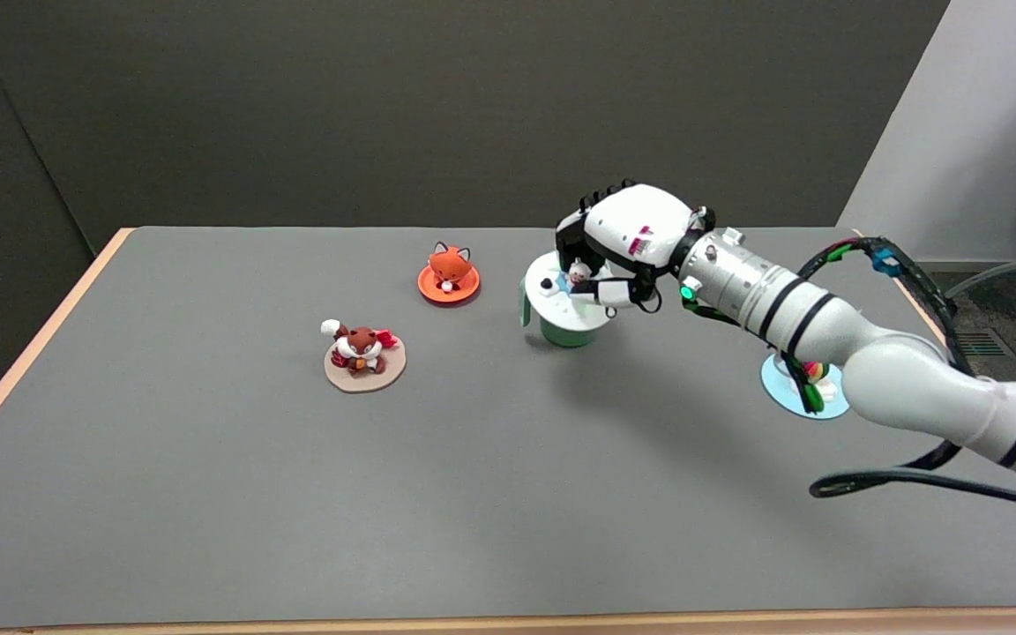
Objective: Place the white cup lid onto the cup.
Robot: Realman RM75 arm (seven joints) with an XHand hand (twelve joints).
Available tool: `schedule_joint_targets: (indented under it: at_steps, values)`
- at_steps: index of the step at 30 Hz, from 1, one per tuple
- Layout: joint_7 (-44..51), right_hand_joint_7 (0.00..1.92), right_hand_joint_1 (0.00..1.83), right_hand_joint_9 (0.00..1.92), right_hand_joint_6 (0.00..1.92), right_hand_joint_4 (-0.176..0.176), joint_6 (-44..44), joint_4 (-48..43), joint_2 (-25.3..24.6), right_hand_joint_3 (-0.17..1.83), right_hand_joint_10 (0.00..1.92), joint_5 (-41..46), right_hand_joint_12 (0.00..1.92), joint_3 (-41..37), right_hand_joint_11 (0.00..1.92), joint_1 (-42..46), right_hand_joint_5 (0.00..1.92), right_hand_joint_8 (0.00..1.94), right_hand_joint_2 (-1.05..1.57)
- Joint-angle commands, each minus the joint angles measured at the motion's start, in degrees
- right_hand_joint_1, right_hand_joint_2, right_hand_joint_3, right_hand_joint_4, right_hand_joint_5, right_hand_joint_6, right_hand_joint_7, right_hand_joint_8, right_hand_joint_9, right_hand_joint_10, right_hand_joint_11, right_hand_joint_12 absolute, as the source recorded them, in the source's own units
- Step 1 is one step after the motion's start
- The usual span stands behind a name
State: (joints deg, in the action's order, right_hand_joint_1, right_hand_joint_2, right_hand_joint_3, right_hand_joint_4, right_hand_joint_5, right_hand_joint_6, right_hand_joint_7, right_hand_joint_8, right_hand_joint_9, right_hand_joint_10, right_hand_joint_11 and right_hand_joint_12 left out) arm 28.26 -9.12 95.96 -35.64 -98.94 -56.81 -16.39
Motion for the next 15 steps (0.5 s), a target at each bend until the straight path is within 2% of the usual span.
schedule_joint_targets:
  at_steps: [1, 11, 12, 14, 15]
  values:
    - [-0.44, 0.98, 1.26, 1.05, 1.04, -0.176, 1.35, -9.64, -0.16, 0.13, 0.63, 0.3, 0.89, 11.89, 0.93, -15.3, 0.94, 1.02, 1.06]
    - [-1.72, 0.98, 1.25, 1.05, 1.04, -0.176, 0.79, -13.87, -1.03, 0.13, 0.63, 0.3, 0.88, 16.8, 0.93, -20.25, 0.94, 1.02, 1.06]
    - [-0.96, 0.98, 1.25, 1.05, 1.04, -0.176, 0.22, -11.36, 0.13, 0.13, 0.63, -10.04, 0.88, 13.57, 0.93, -22.62, 0.94, 1.02, 1.06]
    - [-1.72, 0.98, 1.25, 1.05, 1.04, -0.176, 0.71, -15.2, -1.35, 0.13, 0.63, 0.3, 0.88, 18.49, 0.93, -22.01, 0.94, 1.02, 1.06]
    - [-1.72, 0.98, 1.25, 1.05, 1.04, -0.176, 0.66, -15.56, -1.43, 0.13, 0.63, 0.3, 0.88, 18.92, 0.93, -22.52, 0.94, 1.02, 1.06]
